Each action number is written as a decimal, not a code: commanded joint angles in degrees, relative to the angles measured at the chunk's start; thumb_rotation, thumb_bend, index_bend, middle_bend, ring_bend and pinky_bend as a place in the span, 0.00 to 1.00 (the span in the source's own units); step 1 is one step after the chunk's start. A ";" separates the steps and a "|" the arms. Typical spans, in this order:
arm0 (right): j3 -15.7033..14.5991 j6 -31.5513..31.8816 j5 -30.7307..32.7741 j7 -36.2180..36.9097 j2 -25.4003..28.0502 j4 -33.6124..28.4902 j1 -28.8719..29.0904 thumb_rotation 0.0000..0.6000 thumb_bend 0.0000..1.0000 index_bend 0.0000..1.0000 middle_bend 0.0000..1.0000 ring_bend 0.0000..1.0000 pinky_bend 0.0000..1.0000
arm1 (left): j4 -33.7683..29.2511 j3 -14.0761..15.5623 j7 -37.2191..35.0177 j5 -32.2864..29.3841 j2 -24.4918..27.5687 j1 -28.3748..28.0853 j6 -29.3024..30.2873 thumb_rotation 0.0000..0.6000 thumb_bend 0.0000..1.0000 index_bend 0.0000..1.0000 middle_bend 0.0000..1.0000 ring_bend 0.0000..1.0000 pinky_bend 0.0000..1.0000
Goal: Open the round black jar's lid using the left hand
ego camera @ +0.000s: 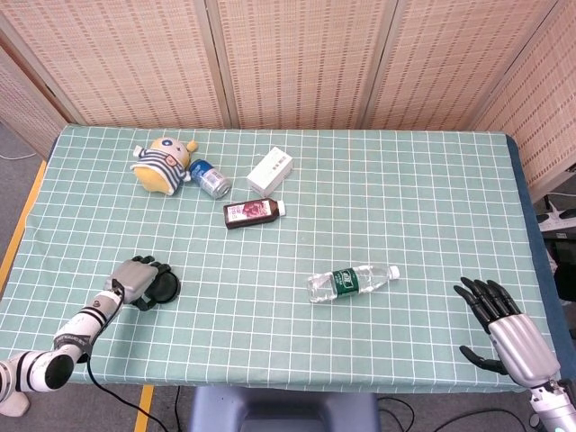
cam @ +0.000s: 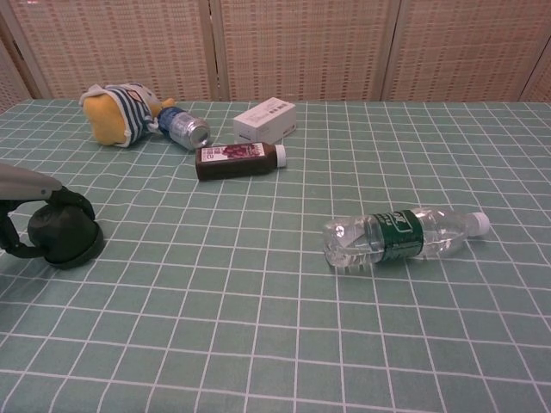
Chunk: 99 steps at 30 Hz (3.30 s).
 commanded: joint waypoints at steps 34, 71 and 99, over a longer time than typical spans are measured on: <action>0.06 -0.02 -0.12 0.67 0.15 0.13 0.10 1.00 0.14 0.00 0.00 0.00 0.00 | -0.86 1.43 -3.47 1.62 -0.32 -0.89 2.13 1.00 0.41 0.00 0.00 0.00 0.10; -0.07 0.63 -0.54 1.20 0.28 0.30 -0.16 1.00 0.14 0.00 0.00 0.00 0.00 | -2.75 2.67 1.60 2.02 -0.49 0.12 9.89 1.00 0.31 0.00 0.00 0.00 0.07; -0.01 0.71 -0.49 1.16 0.26 0.20 -0.21 1.00 0.14 0.00 0.00 0.00 0.00 | -2.64 -0.15 1.53 6.67 -1.08 3.52 13.52 1.00 0.36 0.50 0.43 0.20 0.06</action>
